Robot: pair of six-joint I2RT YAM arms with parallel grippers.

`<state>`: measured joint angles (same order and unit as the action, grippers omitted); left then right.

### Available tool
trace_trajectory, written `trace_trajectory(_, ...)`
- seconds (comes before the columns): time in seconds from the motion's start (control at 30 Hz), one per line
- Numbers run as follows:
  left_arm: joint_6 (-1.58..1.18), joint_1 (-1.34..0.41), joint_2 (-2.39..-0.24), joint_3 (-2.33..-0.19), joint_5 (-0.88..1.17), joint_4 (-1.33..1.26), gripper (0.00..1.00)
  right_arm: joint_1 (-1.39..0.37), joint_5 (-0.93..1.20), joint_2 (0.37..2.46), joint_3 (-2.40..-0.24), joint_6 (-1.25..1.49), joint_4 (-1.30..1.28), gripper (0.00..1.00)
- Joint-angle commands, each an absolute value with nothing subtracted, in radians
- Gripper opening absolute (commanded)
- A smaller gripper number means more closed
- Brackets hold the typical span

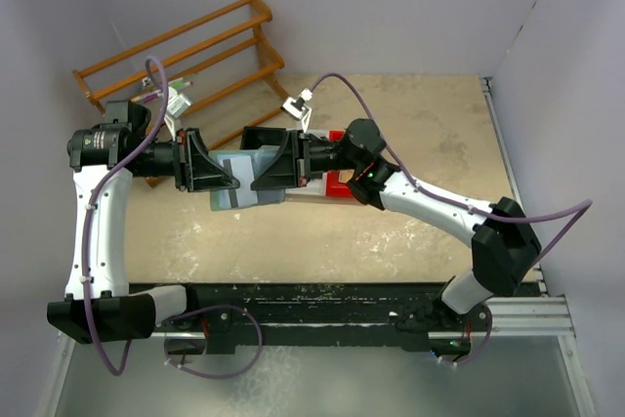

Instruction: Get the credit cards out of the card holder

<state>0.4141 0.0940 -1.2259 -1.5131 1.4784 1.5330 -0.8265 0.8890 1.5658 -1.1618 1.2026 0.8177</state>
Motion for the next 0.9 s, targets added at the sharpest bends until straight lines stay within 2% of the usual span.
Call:
trace_trajectory(0.0,0.457,0.100,-1.213,-1.552,1.572,1.546,0.17,-0.833,0.912,1.515,-1.155,1.222,0.905,0.00)
trace_trajectory(0.23,0.445,0.100,-1.211,-1.560,1.606,1.546,0.11,-0.831,0.909,1.502,-1.130,1.225,0.921,0.00)
trace_trajectory(0.6,0.432,0.100,-1.209,-1.562,1.615,1.545,0.22,-0.813,0.897,1.477,-1.079,1.241,0.959,0.00)
trace_trajectory(0.73,0.433,0.100,-1.210,-1.559,1.625,1.542,0.11,-0.813,0.899,1.485,-1.083,1.246,0.971,0.00)
trace_trajectory(0.87,0.424,0.100,-1.210,-1.566,1.633,1.539,0.07,-0.812,0.904,1.484,-1.072,1.250,0.978,0.00)
